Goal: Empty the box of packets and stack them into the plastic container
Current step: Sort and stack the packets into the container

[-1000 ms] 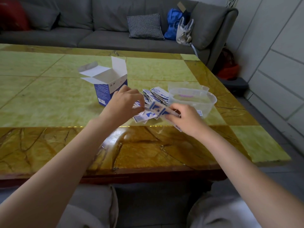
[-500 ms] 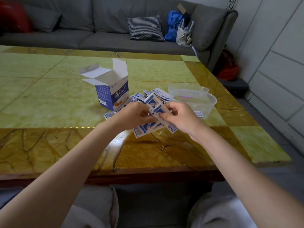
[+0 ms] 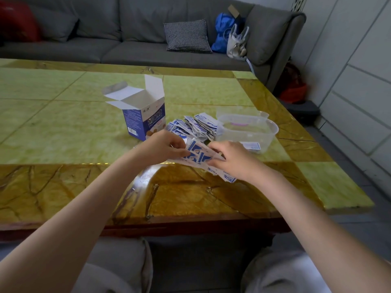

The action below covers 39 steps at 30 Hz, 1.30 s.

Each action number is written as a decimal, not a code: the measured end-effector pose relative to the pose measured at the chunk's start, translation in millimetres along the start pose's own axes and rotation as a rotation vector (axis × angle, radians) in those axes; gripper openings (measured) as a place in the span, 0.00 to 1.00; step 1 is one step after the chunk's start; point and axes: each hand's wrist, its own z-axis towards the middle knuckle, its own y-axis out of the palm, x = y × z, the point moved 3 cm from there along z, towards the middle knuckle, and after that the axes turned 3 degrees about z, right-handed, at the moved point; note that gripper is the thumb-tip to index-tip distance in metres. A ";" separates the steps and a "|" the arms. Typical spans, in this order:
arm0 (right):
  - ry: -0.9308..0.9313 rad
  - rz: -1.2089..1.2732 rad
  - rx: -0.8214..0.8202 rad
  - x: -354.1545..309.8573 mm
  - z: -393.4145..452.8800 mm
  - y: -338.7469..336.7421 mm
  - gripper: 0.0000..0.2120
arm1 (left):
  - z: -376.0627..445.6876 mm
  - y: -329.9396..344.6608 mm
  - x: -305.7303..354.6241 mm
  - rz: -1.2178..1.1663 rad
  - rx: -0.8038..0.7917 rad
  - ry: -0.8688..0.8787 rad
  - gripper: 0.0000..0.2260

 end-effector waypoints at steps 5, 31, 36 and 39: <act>0.089 0.169 0.284 4.7 2.6 -9.8 0.10 | 1.4 -9.3 -6.0 -0.208 0.128 -0.062 0.02; 0.236 0.725 0.114 -5.2 2.5 7.9 0.09 | 5.7 13.9 8.9 -0.801 0.066 -0.135 0.07; 0.058 -0.043 0.268 1.3 2.1 -4.3 0.11 | 3.8 14.6 6.3 -0.671 -0.020 -0.180 0.05; -0.069 -0.461 0.246 7.7 -4.2 0.0 0.02 | 6.0 13.6 1.9 -0.242 0.053 -0.125 0.11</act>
